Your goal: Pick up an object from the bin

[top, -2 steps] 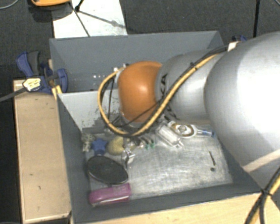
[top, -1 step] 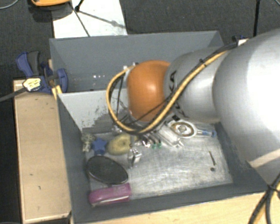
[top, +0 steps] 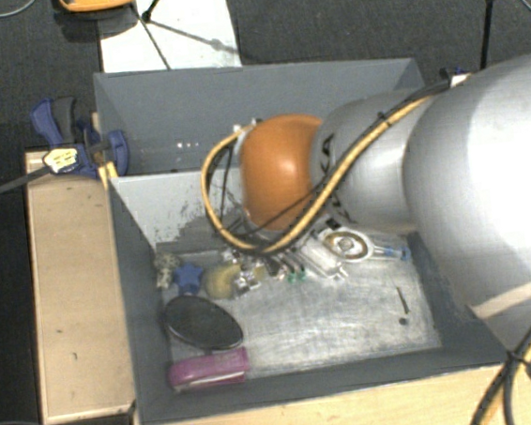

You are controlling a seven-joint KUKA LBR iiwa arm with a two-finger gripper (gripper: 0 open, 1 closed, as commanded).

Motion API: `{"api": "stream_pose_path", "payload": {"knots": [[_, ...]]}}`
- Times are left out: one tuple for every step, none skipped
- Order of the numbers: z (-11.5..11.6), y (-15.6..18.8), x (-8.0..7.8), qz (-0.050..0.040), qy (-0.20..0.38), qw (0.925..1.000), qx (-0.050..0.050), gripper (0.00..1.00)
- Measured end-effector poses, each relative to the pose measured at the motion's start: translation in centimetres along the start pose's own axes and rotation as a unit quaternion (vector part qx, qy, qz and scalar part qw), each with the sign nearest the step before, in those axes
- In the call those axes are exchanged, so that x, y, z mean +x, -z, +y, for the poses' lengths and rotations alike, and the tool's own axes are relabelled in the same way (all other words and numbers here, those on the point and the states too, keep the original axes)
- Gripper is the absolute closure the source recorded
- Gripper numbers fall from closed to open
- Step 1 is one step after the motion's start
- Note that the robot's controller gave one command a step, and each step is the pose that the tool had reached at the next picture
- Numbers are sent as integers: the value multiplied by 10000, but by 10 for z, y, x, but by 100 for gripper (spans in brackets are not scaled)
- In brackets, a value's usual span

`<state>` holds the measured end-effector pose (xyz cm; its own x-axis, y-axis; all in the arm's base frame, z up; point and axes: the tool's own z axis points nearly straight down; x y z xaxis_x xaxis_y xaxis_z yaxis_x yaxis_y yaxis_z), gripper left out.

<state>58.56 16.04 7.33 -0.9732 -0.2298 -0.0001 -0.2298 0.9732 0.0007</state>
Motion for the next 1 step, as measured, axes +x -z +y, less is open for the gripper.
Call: {"api": "stream_pose_path", "payload": {"knots": [[8,146,4,-62,-178,9998,-5,100]]}}
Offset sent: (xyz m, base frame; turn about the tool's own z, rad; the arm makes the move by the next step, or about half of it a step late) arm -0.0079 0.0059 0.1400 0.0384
